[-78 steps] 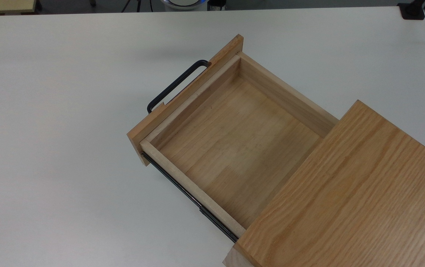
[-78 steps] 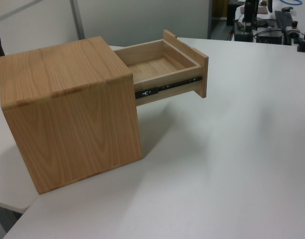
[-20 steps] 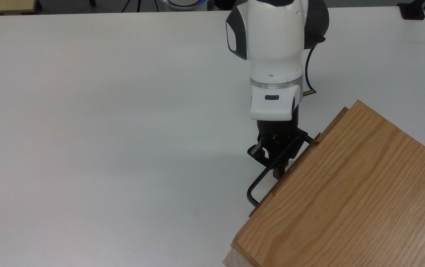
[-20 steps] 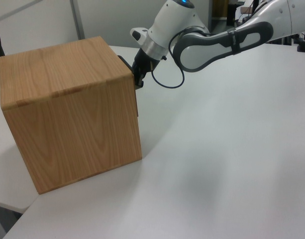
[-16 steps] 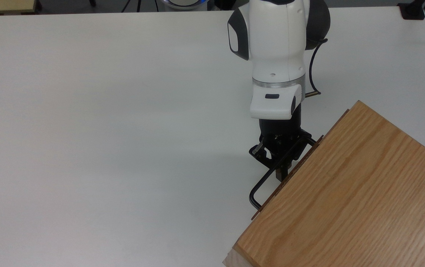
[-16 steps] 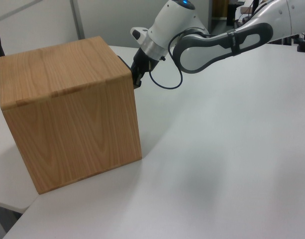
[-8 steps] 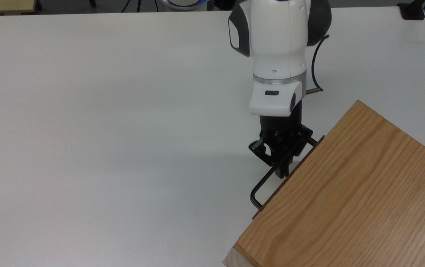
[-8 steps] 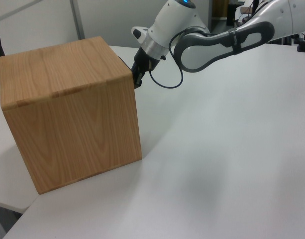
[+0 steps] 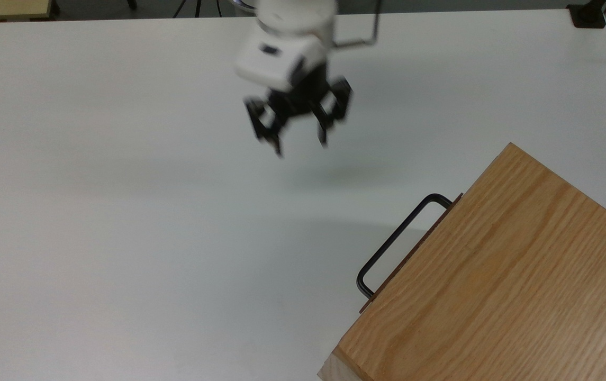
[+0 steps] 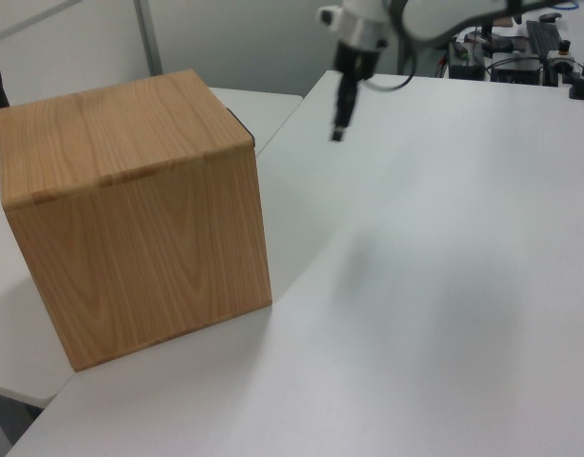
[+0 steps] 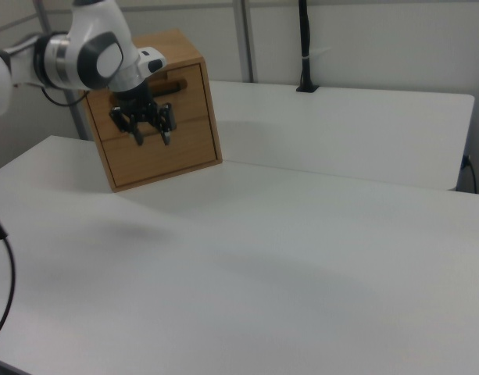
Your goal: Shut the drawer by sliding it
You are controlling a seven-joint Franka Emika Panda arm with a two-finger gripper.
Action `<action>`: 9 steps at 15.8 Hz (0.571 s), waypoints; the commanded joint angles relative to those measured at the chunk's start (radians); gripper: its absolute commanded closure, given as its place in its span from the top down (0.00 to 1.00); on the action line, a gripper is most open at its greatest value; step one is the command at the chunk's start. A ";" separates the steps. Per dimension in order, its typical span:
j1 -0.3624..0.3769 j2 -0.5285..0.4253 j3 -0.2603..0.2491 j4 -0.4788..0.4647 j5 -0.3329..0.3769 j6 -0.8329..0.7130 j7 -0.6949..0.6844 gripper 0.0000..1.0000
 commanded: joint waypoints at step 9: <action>-0.152 -0.333 -0.002 -0.182 0.003 -0.413 0.093 1.00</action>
